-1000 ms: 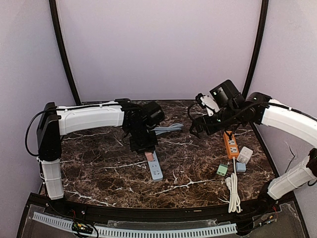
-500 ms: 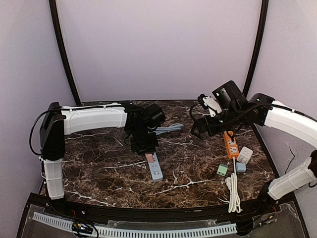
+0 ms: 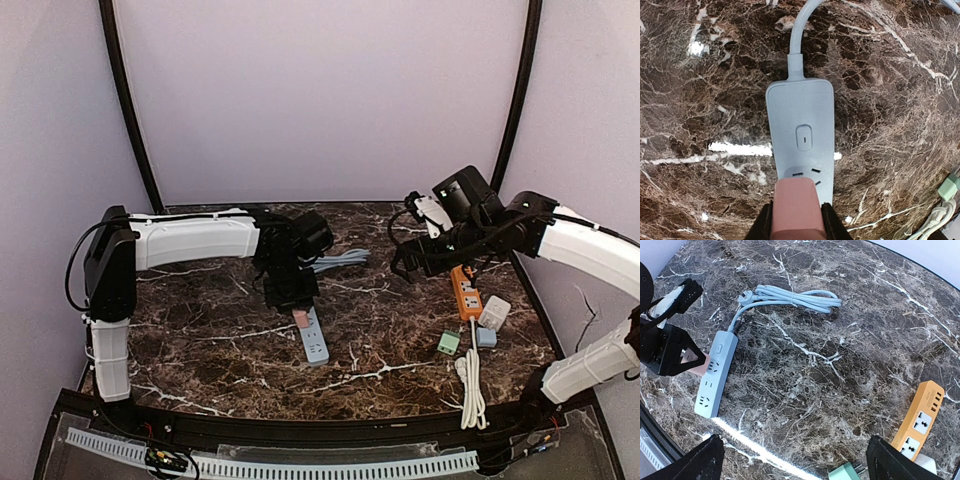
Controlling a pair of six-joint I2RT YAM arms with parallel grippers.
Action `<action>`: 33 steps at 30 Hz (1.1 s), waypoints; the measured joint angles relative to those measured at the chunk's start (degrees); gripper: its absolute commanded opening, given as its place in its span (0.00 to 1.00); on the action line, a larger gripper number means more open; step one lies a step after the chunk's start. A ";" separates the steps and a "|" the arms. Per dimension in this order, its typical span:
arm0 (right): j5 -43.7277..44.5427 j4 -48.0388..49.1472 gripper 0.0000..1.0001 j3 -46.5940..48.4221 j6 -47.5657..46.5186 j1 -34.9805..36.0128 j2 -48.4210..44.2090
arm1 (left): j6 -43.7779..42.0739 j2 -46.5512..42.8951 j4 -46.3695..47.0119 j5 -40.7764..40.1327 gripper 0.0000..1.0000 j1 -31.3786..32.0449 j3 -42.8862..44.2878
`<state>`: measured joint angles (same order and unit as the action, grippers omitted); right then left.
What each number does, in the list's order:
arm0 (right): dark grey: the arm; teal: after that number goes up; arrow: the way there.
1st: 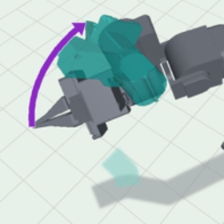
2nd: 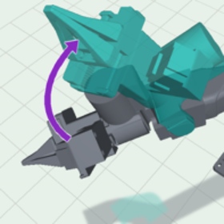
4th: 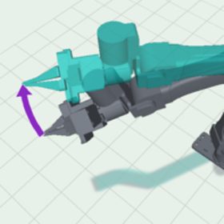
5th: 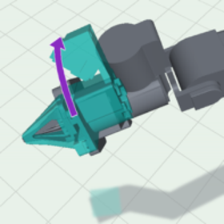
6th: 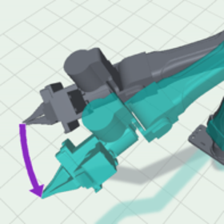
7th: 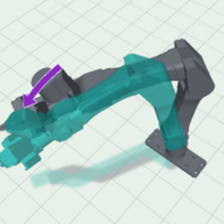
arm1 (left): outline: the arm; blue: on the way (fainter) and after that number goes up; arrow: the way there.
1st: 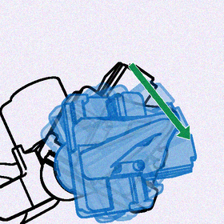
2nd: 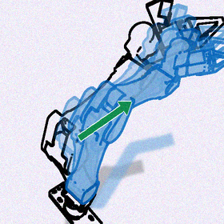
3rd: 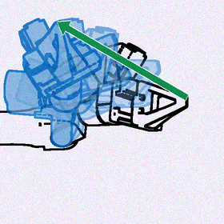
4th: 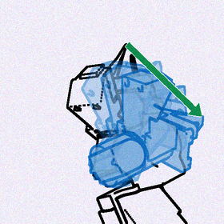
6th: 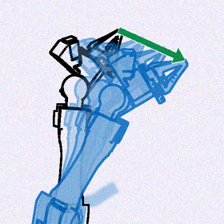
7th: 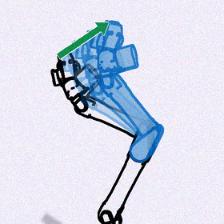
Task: Insert the plug
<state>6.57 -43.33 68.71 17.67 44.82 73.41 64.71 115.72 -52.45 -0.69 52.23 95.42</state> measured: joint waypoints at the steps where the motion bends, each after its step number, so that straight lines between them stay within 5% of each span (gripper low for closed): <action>1: 0.09 0.00 0.99 0.00 -0.02 0.00 0.00 | 0.00 0.02 0.07 0.00 0.01 0.00 0.00; 33: 0.13 -0.02 0.99 -0.72 0.02 0.00 0.22 | -0.07 1.29 1.05 1.11 0.01 -1.49 0.35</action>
<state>6.70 -43.35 67.99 17.69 44.82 73.63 64.64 117.01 -51.40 0.43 50.74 95.77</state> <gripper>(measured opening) 0.986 0.258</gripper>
